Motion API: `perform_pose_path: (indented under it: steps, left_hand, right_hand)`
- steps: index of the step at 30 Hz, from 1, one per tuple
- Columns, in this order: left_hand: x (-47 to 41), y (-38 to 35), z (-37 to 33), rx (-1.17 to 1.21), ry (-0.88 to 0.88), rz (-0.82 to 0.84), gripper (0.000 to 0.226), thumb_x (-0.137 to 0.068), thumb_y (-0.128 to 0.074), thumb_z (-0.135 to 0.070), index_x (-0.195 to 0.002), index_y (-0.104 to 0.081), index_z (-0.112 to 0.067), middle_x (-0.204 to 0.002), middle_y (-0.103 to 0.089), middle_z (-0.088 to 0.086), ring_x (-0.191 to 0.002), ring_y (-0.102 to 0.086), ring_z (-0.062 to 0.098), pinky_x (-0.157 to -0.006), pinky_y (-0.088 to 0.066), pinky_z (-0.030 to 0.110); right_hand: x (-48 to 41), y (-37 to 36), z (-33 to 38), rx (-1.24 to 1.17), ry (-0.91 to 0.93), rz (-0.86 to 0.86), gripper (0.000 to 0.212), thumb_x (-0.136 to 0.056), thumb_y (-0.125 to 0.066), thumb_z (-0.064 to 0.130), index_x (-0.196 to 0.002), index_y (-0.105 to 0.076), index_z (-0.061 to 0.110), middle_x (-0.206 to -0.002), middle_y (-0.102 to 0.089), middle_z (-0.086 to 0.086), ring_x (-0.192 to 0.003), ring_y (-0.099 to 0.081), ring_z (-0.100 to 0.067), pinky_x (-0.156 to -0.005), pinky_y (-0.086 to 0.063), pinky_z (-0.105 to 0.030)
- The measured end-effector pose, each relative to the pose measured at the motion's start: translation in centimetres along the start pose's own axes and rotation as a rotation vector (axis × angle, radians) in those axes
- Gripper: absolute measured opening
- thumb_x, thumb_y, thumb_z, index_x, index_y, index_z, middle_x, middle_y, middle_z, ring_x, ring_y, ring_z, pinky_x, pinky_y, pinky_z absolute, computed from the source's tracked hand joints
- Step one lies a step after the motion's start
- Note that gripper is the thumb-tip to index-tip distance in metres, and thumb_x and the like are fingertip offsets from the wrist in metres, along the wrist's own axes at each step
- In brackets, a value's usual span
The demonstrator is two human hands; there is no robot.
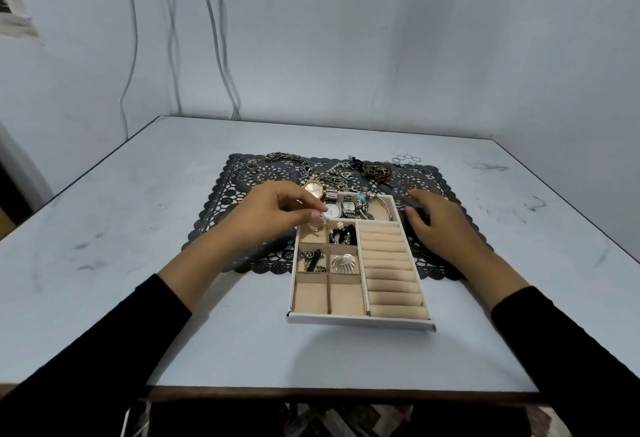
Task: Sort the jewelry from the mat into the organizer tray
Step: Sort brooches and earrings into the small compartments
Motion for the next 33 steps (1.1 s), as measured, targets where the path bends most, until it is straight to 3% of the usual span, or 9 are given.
perform_pose_path:
  steps: [5,9,14,17,27,33]
  left_hand:
    - [0.0,-0.3,-0.3,-0.052,-0.030,0.035,0.013,-0.083,-0.075,-0.018,-0.096,-0.077,-0.022,-0.091,-0.075,-0.006,-0.089,-0.071,0.010,-0.090,-0.056,0.044]
    - [-0.1,-0.5,-0.5,-0.079,-0.072,0.072,0.014,-0.084,-0.074,-0.014,-0.096,-0.077,-0.019,-0.091,-0.074,-0.007,-0.088,-0.071,0.007,-0.085,-0.056,0.030]
    - [-0.4,-1.4,-1.2,-0.336,-0.192,0.184,0.015,-0.084,-0.074,-0.020,-0.096,-0.077,-0.030,-0.093,-0.071,-0.014,-0.086,-0.067,0.000,-0.077,-0.052,0.015]
    - [-0.5,-1.7,-1.1,-0.409,-0.218,0.199,0.017,-0.083,-0.076,-0.024,-0.099,-0.077,-0.029,-0.094,-0.071,-0.015,-0.086,-0.066,-0.003,-0.078,-0.050,0.013]
    - [-0.3,-1.1,-0.7,-0.177,-0.126,0.159,0.021,-0.080,-0.078,-0.012,-0.100,-0.076,-0.017,-0.093,-0.075,-0.012,-0.090,-0.069,0.000,-0.079,-0.052,0.013]
    - [-0.8,1.6,0.3,-0.071,-0.087,-0.087,0.023,-0.087,-0.071,-0.015,-0.107,-0.072,-0.025,-0.103,-0.072,-0.014,-0.097,-0.067,-0.001,-0.080,-0.052,0.012]
  right_hand:
    - [0.5,-0.4,-0.2,0.016,0.015,0.054,0.036,-0.096,-0.052,0.021,-0.130,-0.055,0.010,-0.128,-0.060,-0.009,-0.118,-0.054,-0.025,-0.097,-0.038,-0.030]
    - [0.4,-0.6,-0.3,0.035,0.015,0.070,0.036,-0.097,-0.050,0.023,-0.129,-0.056,0.008,-0.130,-0.059,-0.009,-0.119,-0.053,-0.024,-0.098,-0.037,-0.029]
    - [0.4,-0.6,-0.2,0.041,0.018,0.068,0.036,-0.097,-0.050,0.021,-0.130,-0.055,0.006,-0.131,-0.058,-0.010,-0.121,-0.052,-0.024,-0.100,-0.036,-0.028]
    - [0.4,-0.6,-0.2,0.039,0.024,0.064,0.036,-0.097,-0.050,0.022,-0.129,-0.056,0.006,-0.131,-0.059,-0.009,-0.120,-0.053,-0.024,-0.099,-0.036,-0.028]
    - [0.3,-0.5,-0.3,0.015,0.025,0.056,0.031,-0.096,-0.050,0.021,-0.124,-0.059,0.007,-0.122,-0.063,-0.010,-0.112,-0.056,-0.024,-0.092,-0.038,-0.029]
    - [0.0,-0.5,-0.8,-0.006,0.006,0.044,0.032,-0.095,-0.052,0.024,-0.124,-0.059,0.010,-0.122,-0.063,-0.008,-0.111,-0.056,-0.022,-0.090,-0.037,-0.024]
Point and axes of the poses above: each hand's wrist, its own x-axis away from the middle knuckle, its own y-axis out of the back of the hand, z = x × y, the point moved 7 cm from there along -x, towards the middle knuckle
